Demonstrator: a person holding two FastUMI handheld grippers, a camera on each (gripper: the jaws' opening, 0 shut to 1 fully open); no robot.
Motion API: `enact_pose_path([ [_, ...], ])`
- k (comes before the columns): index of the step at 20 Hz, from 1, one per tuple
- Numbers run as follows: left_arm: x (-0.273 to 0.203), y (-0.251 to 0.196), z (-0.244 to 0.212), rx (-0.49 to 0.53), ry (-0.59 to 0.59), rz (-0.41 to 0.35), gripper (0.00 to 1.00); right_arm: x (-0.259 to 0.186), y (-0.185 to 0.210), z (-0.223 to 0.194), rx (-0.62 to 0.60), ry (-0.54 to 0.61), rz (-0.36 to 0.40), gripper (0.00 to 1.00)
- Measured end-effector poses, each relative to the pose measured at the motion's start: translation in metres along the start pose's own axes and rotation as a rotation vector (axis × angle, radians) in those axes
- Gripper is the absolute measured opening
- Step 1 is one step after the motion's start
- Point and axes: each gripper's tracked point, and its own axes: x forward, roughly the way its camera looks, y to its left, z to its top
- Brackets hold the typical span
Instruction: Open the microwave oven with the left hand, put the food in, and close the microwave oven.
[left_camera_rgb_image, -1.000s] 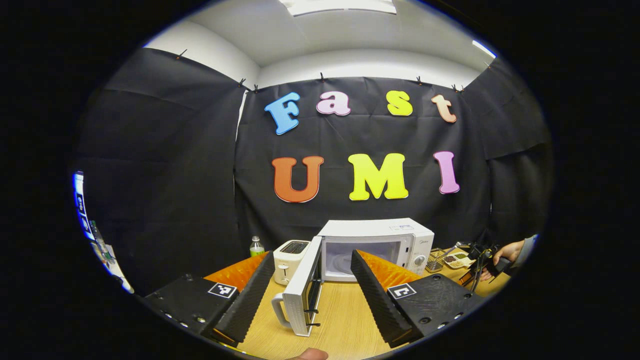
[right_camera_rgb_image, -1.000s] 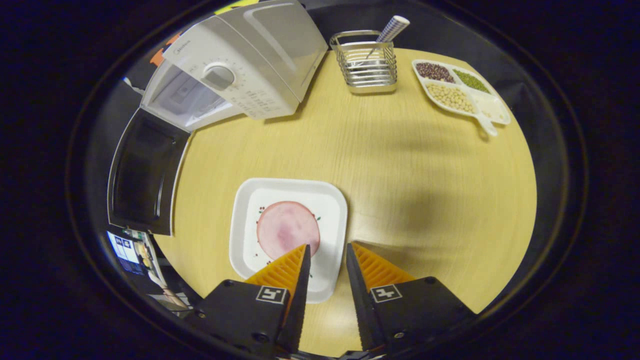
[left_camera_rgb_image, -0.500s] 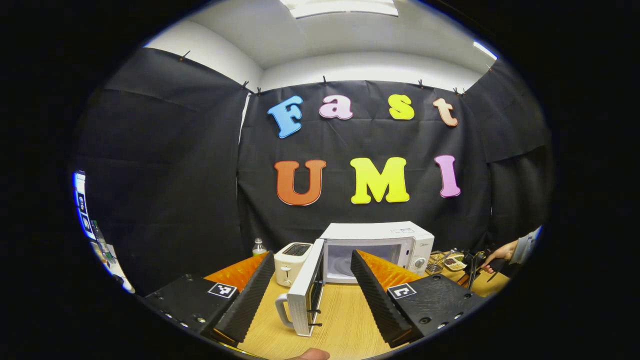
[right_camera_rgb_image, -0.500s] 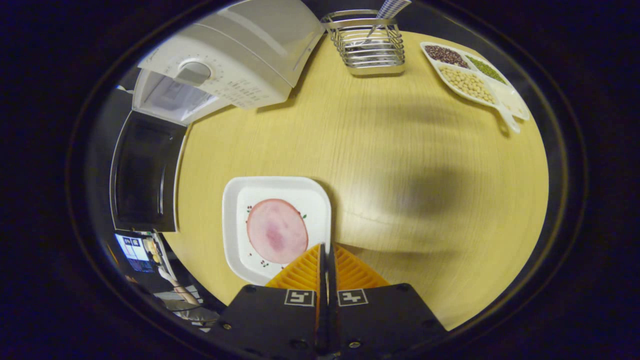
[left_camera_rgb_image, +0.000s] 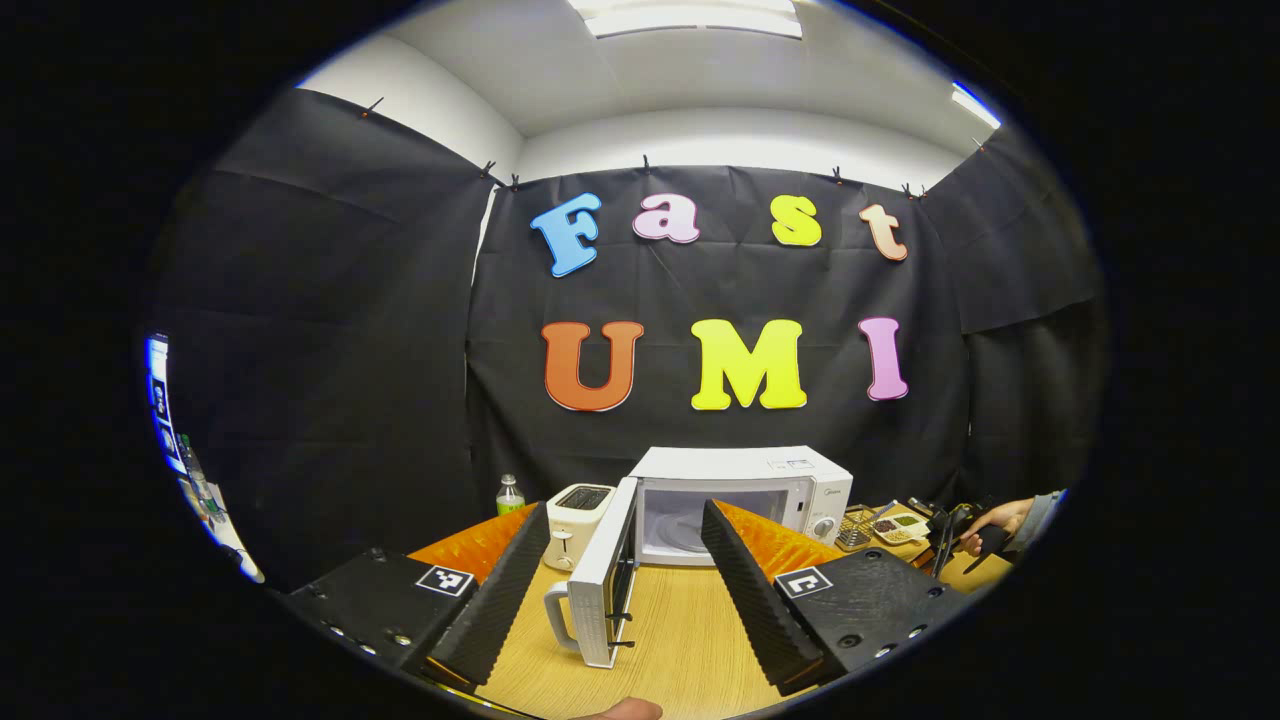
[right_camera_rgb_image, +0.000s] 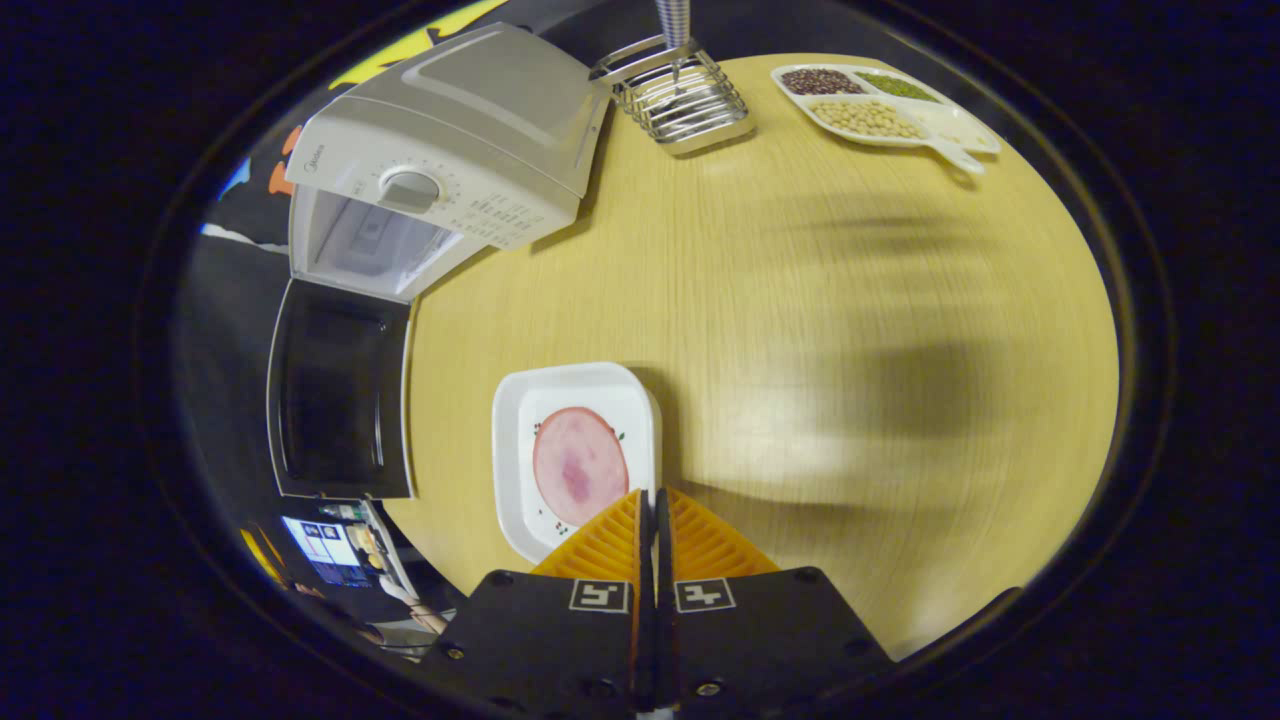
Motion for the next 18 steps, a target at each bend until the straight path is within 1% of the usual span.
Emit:
enact_pose_path([
  [2,-0.001,0.002,0.001,-0.001,0.0,-0.008,0.93,-0.001,0.007,-0.005,0.035,-0.022,0.043,0.04],
  [5,-0.002,0.001,0.005,-0.007,-0.008,-0.021,0.94,-0.007,0.026,-0.005,0.101,-0.096,0.106,0.04],
  [8,-0.005,0.001,0.002,-0.01,-0.009,-0.038,0.93,-0.013,0.051,-0.01,0.161,-0.159,0.143,0.04],
  [13,-0.015,0.007,-0.006,0.003,0.013,-0.032,0.94,0.008,0.1,-0.017,0.233,-0.194,0.171,0.04],
  [16,-0.028,0.014,-0.013,0.013,0.035,-0.006,0.93,0.025,0.131,-0.018,0.279,-0.198,0.191,0.03],
  [18,-0.037,0.021,-0.015,0.031,0.043,0.024,0.94,0.034,0.149,-0.019,0.274,-0.198,0.181,0.04],
])
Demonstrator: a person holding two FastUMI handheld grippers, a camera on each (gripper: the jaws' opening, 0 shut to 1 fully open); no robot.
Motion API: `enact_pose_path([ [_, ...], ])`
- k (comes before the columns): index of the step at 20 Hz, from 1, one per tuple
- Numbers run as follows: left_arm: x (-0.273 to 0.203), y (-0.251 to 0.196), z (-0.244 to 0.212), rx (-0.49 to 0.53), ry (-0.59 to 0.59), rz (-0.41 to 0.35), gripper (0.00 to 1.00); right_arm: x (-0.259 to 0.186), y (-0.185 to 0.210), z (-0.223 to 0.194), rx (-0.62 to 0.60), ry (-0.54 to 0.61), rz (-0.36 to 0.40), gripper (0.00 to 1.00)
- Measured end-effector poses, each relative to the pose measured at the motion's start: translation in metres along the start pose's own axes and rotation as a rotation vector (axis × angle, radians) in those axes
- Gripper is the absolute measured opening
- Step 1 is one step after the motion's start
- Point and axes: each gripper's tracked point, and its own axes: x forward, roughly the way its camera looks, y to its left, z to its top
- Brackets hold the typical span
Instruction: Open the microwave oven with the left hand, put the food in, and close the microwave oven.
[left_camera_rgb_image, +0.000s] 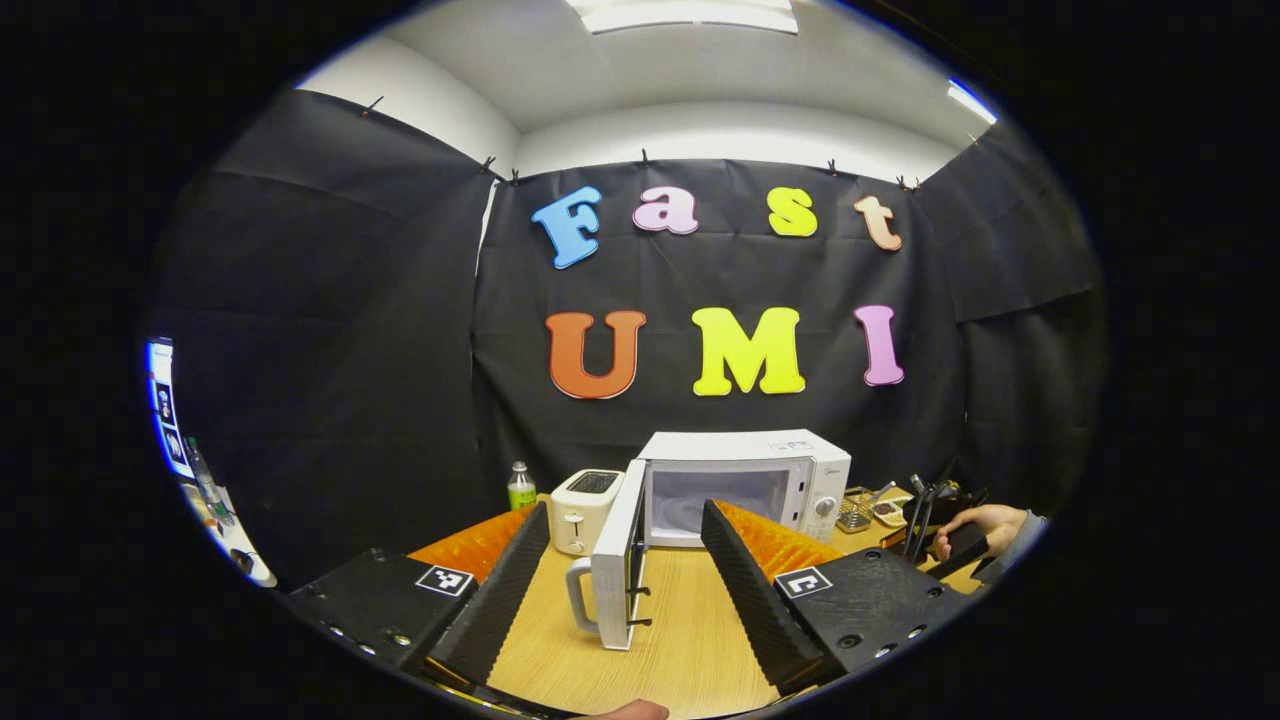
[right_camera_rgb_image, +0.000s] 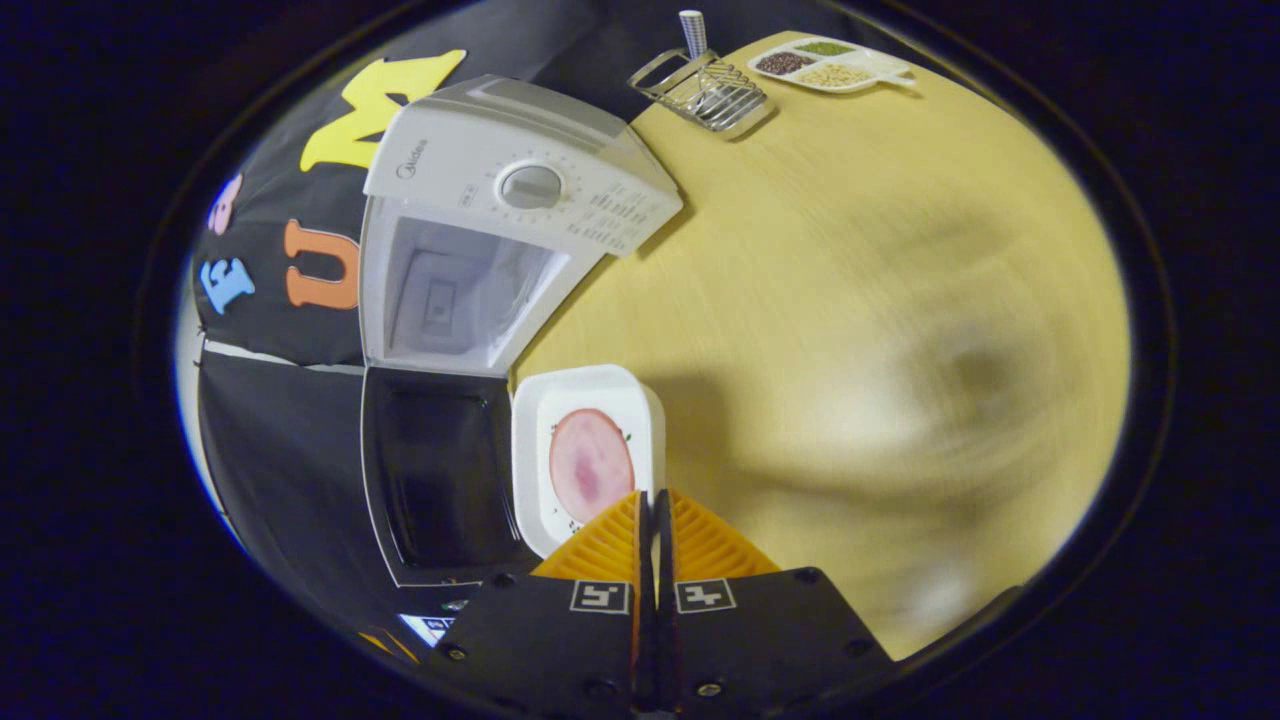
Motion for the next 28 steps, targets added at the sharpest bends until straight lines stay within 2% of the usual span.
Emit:
enact_pose_path([
  [3,-0.015,0.005,0.001,0.007,0.001,0.033,0.94,0.012,0.016,0.002,-0.012,-0.068,-0.042,0.04],
  [7,-0.029,0.015,0.007,0.003,-0.024,0.052,0.94,0.033,0.038,0.011,0.045,-0.199,-0.091,0.04],
  [12,-0.024,0.033,0.01,-0.032,-0.043,0.015,0.93,0.066,0.087,0.021,0.203,-0.316,-0.024,0.04],
  [14,-0.017,0.042,0.006,-0.019,-0.042,-0.001,0.93,0.074,0.098,0.034,0.288,-0.394,-0.007,0.04],
  [18,-0.001,0.056,-0.012,0.004,-0.024,-0.016,0.94,0.082,0.109,0.074,0.385,-0.588,0.008,0.04],
  [23,0.012,0.066,-0.032,-0.033,0.002,-0.038,0.94,0.107,0.121,0.112,0.419,-0.745,0.029,0.04],
  [26,0.019,0.073,-0.045,-0.051,0.019,-0.031,0.94,0.129,0.14,0.129,0.428,-0.753,0.082,0.04],
  [28,0.024,0.075,-0.054,-0.059,0.036,-0.034,0.94,0.142,0.147,0.136,0.402,-0.737,0.075,0.05],
])
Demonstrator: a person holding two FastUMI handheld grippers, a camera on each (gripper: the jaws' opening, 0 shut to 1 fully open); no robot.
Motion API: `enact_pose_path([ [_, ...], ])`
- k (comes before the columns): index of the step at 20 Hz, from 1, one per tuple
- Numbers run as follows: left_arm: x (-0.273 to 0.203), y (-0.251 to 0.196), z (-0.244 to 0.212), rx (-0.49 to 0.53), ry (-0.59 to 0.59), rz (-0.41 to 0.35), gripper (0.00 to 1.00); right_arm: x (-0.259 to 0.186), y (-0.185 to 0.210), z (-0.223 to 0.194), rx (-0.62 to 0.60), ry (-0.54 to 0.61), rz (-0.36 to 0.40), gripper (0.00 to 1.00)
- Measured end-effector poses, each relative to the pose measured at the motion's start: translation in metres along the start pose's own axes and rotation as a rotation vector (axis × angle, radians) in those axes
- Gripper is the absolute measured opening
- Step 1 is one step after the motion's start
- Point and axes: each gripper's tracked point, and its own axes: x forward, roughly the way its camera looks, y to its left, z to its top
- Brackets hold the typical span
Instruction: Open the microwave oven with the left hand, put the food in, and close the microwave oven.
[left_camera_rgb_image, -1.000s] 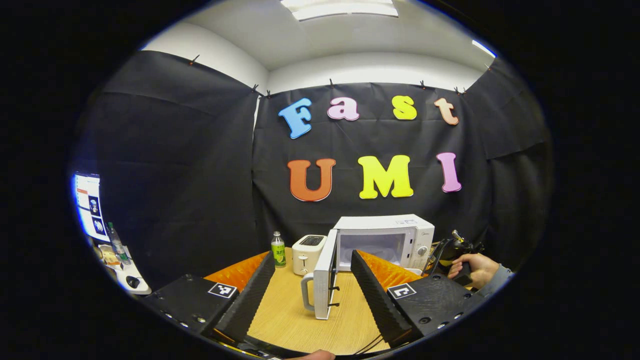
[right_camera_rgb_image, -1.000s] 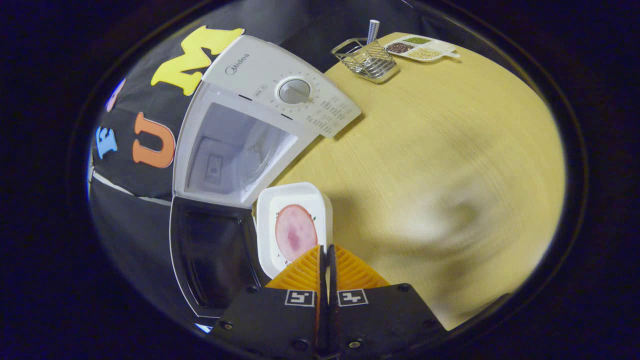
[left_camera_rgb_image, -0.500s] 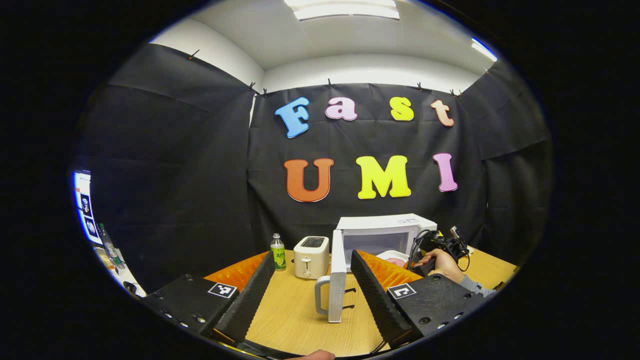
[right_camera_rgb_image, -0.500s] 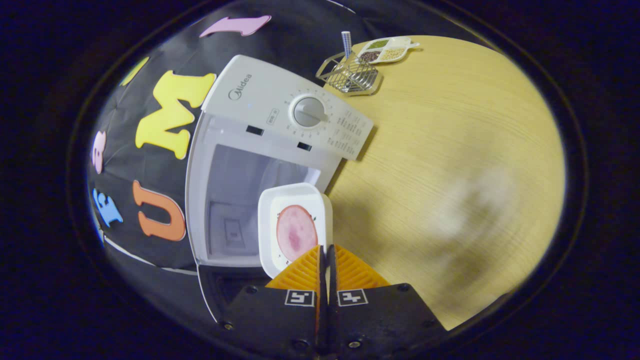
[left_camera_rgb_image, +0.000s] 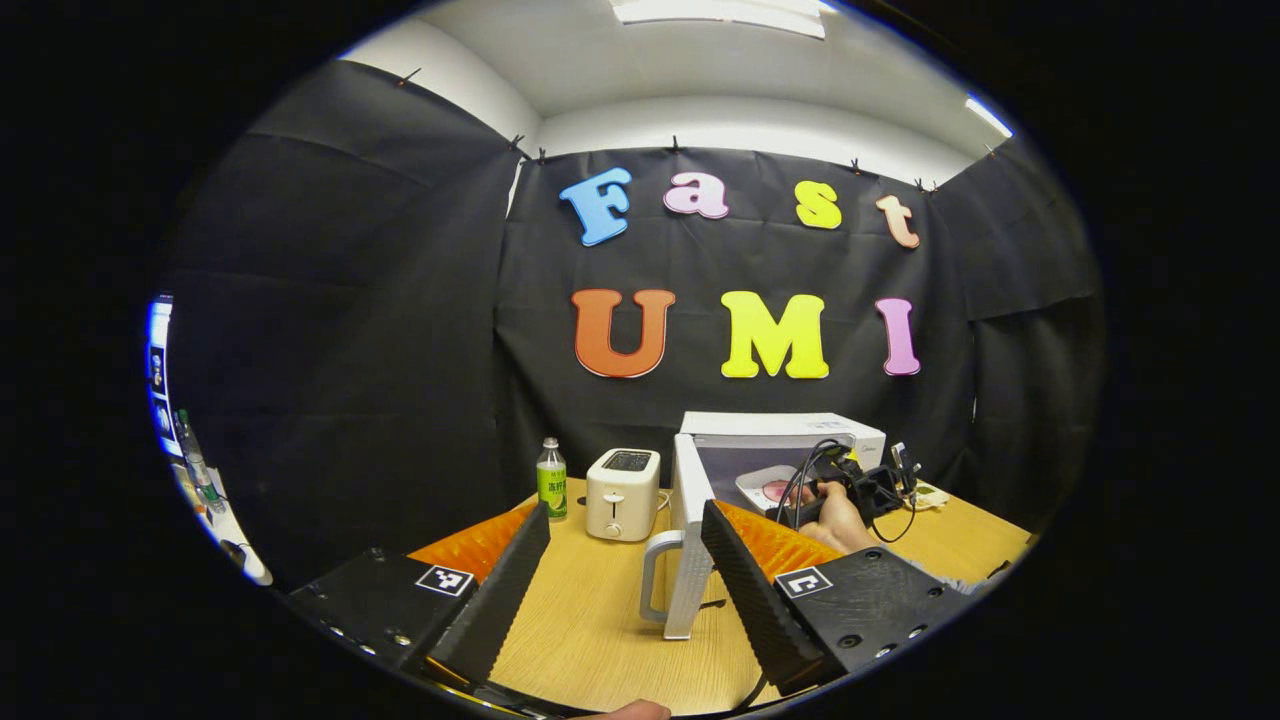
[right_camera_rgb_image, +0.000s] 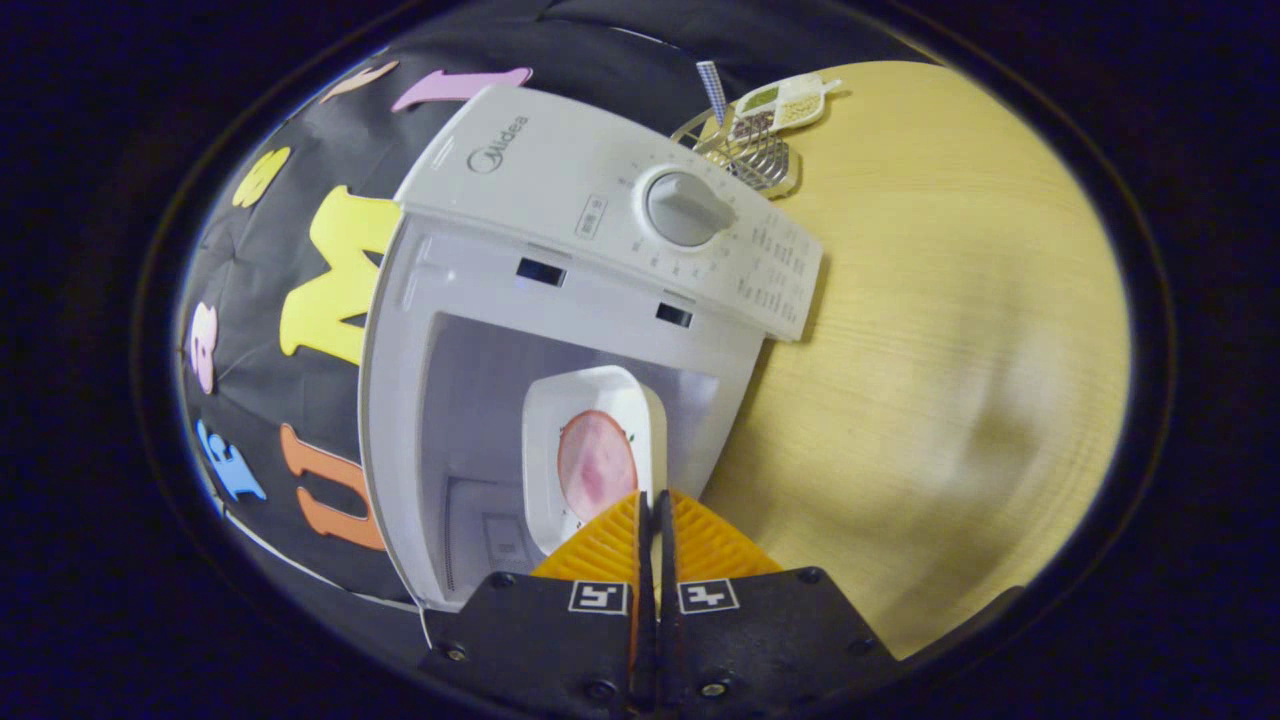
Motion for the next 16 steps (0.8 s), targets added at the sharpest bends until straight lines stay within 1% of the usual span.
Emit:
enact_pose_path([
  [2,0.003,0.003,-0.009,0.011,0.019,0.0,0.93,0.014,0.006,-0.001,-0.03,-0.022,-0.002,0.05],
  [5,0.005,0.009,-0.015,0.029,0.028,0.013,0.93,0.028,0.015,0.006,-0.036,-0.066,0.007,0.06],
  [6,0.006,0.009,-0.017,0.026,0.03,0.015,0.93,0.035,0.017,0.009,-0.051,-0.078,0.009,0.0],
  [7,0.007,0.009,-0.019,0.019,0.031,0.013,0.93,0.04,0.017,0.011,-0.068,-0.093,0.006,0.06],
  [9,0.01,0.011,-0.023,0.005,0.042,0.016,0.93,0.051,0.014,0.014,-0.093,-0.103,-0.001,0.08],
  [12,0.016,0.015,-0.03,-0.007,0.063,0.036,0.93,0.062,0.006,0.006,-0.116,-0.094,-0.019,0.08],
  [14,0.017,0.013,-0.032,-0.01,0.069,0.035,0.93,0.068,0.009,0.0,-0.145,-0.082,-0.001,0.08],
  [16,0.017,0.011,-0.034,-0.006,0.072,0.033,0.93,0.068,0.014,0.001,-0.18,-0.094,0.009,0.09],
])
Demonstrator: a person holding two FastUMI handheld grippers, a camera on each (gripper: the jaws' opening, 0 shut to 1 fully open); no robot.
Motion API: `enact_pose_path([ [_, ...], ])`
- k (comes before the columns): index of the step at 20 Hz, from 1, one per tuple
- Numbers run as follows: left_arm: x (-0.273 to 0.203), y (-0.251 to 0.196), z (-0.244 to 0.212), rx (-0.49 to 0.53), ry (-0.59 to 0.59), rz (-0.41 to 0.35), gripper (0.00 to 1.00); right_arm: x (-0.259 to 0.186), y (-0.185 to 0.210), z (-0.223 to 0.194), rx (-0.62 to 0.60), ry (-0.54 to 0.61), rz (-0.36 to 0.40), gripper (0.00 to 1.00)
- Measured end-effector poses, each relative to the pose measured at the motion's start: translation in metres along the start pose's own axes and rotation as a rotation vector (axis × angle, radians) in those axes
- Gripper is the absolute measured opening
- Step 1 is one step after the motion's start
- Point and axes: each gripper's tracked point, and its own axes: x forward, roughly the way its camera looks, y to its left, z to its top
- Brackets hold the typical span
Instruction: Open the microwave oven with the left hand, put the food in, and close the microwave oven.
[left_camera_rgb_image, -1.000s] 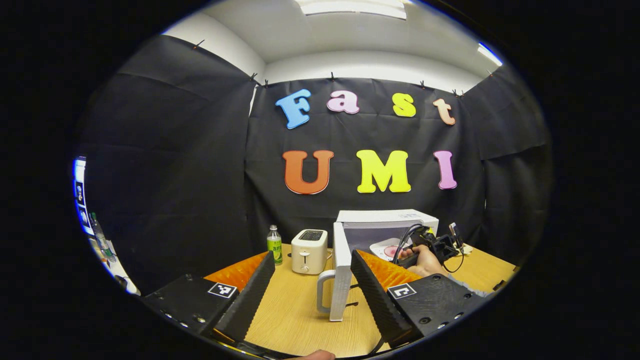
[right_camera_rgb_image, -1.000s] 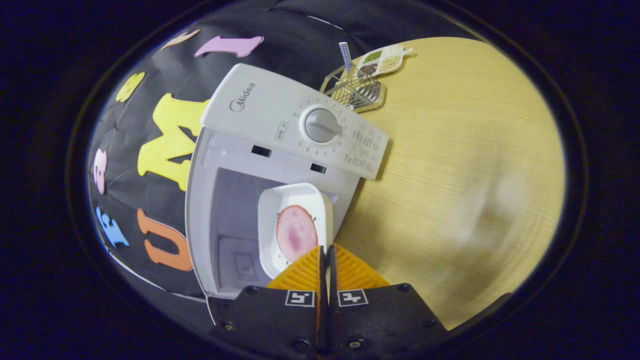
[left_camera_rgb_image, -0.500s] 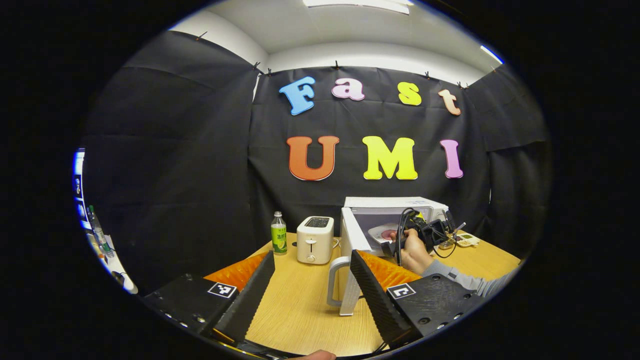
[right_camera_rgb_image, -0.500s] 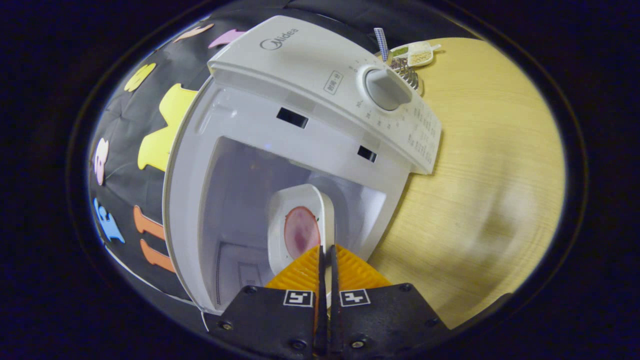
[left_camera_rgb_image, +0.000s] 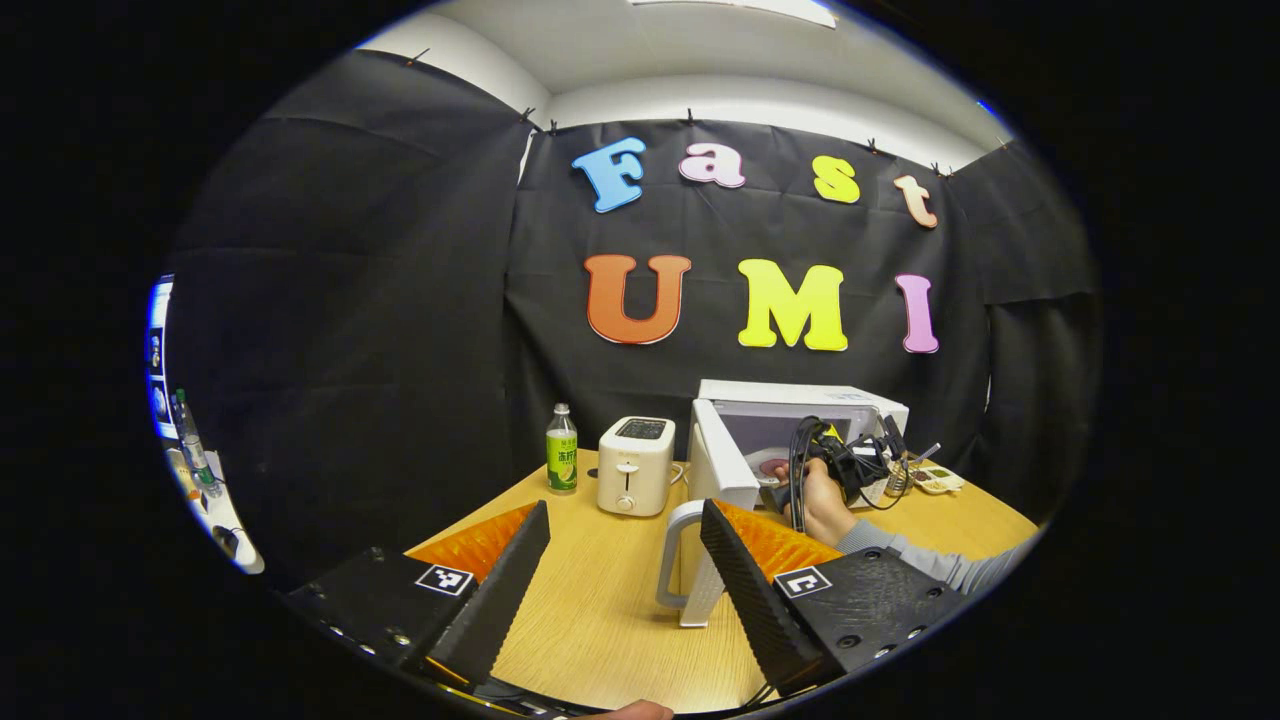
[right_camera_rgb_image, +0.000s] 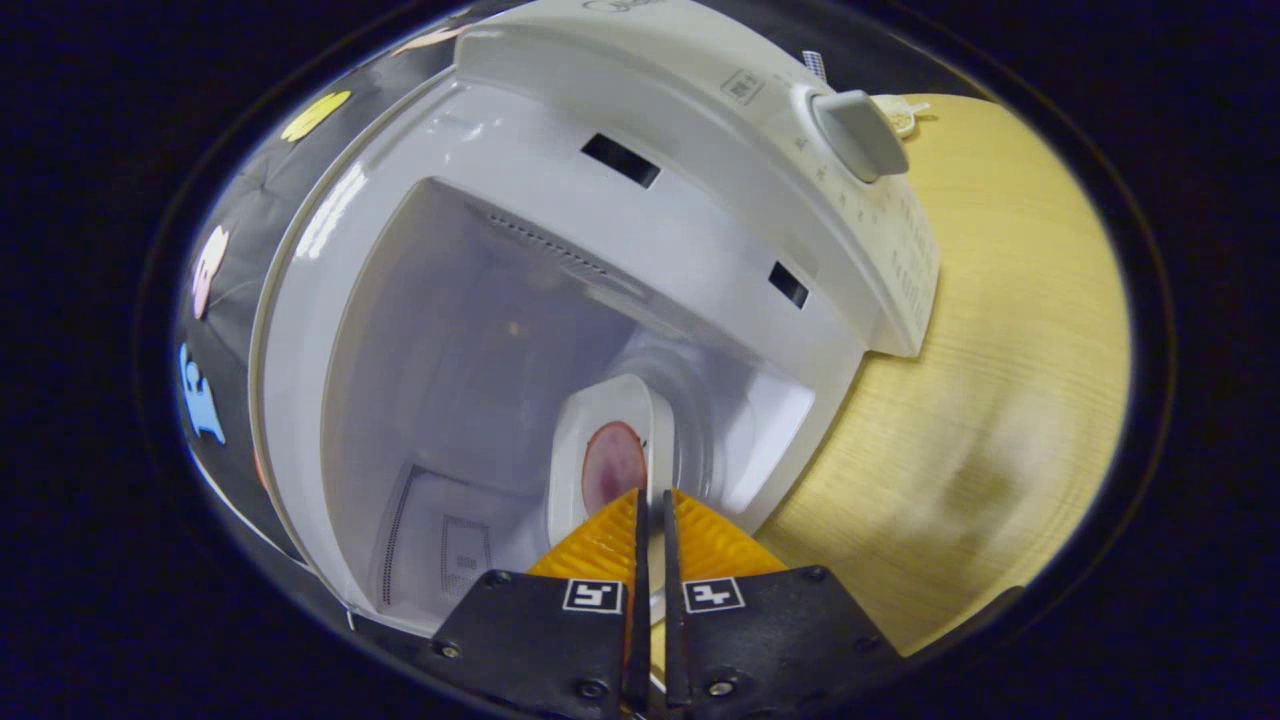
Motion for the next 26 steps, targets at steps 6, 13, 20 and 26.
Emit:
enact_pose_path([
  [6,0.002,0.002,-0.007,-0.005,0.011,0.01,0.93,-0.005,0.002,0.014,-0.108,-0.051,0.021,0.1],
  [13,0.006,0.014,-0.011,-0.023,0.016,0.039,0.93,-0.06,0.031,0.045,-0.359,-0.161,0.144,0.33],
  [20,0.006,0.04,-0.015,-0.06,0.044,0.101,0.93,-0.152,0.047,0.079,-0.587,-0.138,0.222,0.98],
  [26,0.018,0.049,-0.011,-0.047,0.0,0.089,0.93,-0.262,0.058,0.131,-0.839,-0.255,0.321,1.0],
])
